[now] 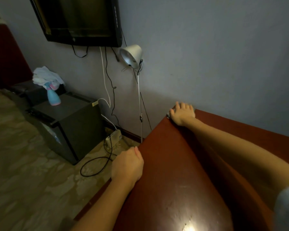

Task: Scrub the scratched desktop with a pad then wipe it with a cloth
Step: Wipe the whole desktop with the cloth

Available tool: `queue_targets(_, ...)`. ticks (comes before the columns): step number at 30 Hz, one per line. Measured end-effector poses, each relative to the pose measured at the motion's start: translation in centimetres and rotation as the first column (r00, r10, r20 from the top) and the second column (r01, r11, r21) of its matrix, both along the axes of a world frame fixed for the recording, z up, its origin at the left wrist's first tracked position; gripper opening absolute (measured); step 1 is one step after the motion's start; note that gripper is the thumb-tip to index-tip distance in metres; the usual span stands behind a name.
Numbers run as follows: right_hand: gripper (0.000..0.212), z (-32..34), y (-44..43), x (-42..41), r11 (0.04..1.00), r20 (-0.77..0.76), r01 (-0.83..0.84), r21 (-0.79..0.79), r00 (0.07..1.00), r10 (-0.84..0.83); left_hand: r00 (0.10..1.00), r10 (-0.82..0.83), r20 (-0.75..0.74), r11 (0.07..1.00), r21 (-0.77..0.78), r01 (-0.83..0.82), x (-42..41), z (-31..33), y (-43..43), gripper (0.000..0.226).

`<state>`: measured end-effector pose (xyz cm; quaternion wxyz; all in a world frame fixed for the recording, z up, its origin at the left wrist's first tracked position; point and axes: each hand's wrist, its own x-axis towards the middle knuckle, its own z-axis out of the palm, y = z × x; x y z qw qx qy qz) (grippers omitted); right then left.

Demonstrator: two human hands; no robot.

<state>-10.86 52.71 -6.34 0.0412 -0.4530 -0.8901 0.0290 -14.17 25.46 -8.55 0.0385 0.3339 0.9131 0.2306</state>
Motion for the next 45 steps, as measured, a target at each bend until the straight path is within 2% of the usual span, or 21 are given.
queue_targets(5, 0.063, -0.2, -8.6, 2.2, 0.920, -0.018, -0.391, 0.019, 0.920, 0.391, 1.000, 0.006, -0.010, 1.000, -0.011, -0.006, 0.0, 0.2, 0.1, 0.052)
queue_targets(8, 0.064, -0.3, -9.0, 3.4, 0.879, -0.041, -0.476, 0.022, 0.878, 0.477, 1.000, 0.013, 0.002, 1.000, -0.005, -0.013, -0.2, -0.2, 0.2, 0.052)
queue_targets(10, 0.063, 0.0, -6.0, 3.2, 0.915, -0.043, -0.403, 0.019, 0.914, 0.404, 1.000, 0.009, 0.002, 1.000, 0.008, -0.009, -0.3, -0.5, 0.2, 0.052)
queue_targets(13, 0.064, 0.1, 0.4, 2.2, 0.996, -0.029, -0.084, 0.023, 0.996, 0.085, 1.000, 0.015, 0.013, 1.000, 0.020, -0.015, -0.5, -0.6, 0.3, 0.051)
queue_targets(15, 0.065, 0.1, 2.7, 1.3, 0.993, -0.012, 0.116, -0.005, 0.993, -0.116, 0.999, 0.030, 0.013, 0.999, 0.017, -0.030, -0.4, -0.5, 0.3, 0.051)
queue_targets(17, 0.065, 0.1, 2.7, 0.4, 0.979, -0.007, 0.203, -0.033, 0.979, -0.203, 1.000, 0.029, 0.004, 1.000, 0.010, -0.029, -0.2, -0.2, 0.2, 0.051)
queue_targets(20, 0.068, 0.0, 0.4, 0.4, 0.991, -0.007, 0.129, -0.019, 0.992, -0.129, 1.000, 0.023, -0.009, 1.000, 0.014, -0.023, 0.1, 0.0, 0.0, 0.050)
queue_targets(23, 0.065, 0.0, -3.9, 1.5, 0.994, -0.004, -0.102, -0.024, 0.995, 0.102, 1.000, 0.021, -0.002, 1.000, 0.022, -0.021, 0.2, 0.2, 0.1, 0.050)
queue_targets(27, 0.069, -0.3, -12.0, 2.9, 0.916, -0.003, -0.402, 0.011, 0.916, 0.402, 1.000, 0.026, -0.015, 1.000, 0.014, -0.026, 0.2, 0.3, 0.2, 0.051)
queue_targets(30, 0.079, -0.4, -13.7, 4.2, 0.848, -0.013, -0.529, -0.005, 0.848, 0.529, 0.999, 0.036, -0.037, 0.999, -0.010, -0.036, 0.1, 0.3, 0.3, 0.049)
queue_targets(32, 0.078, 0.0, -10.9, 4.2, 0.864, -0.039, -0.503, -0.010, 0.864, 0.502, 0.999, 0.031, -0.021, 0.999, -0.009, -0.031, -0.1, 0.1, 0.3, 0.050)
queue_targets(35, 0.073, 0.6, -2.9, 3.6, 0.973, -0.076, -0.229, -0.016, 0.971, 0.228, 1.000, 0.021, 0.015, 1.000, 0.009, -0.021, -0.2, -0.3, 0.2, 0.051)
queue_targets(37, 0.073, 0.6, 1.3, 3.3, 0.998, -0.059, -0.055, -0.035, 0.997, 0.053, 1.000, 0.020, 0.011, 1.000, 0.008, -0.020, -0.2, -0.2, 0.2, 0.052)
queue_targets(38, 0.072, 0.5, 2.3, 3.0, 0.998, -0.048, -0.019, -0.052, 0.999, 0.016, 1.000, 0.026, 0.004, 1.000, 0.011, -0.026, -0.2, -0.2, 0.2, 0.053)
queue_targets(41, 0.063, 0.4, 1.3, 2.0, 0.996, -0.030, -0.055, -0.068, 0.998, 0.053, 0.999, 0.038, -0.004, 0.999, 0.010, -0.038, 0.0, 0.0, 0.2, 0.052)
queue_targets(45, 0.058, 1.1, -5.5, 0.9, 0.944, -0.044, -0.325, -0.061, 0.945, 0.323, 0.999, 0.032, -0.003, 0.999, 0.014, -0.032, 0.1, 0.1, 0.2, 0.052)
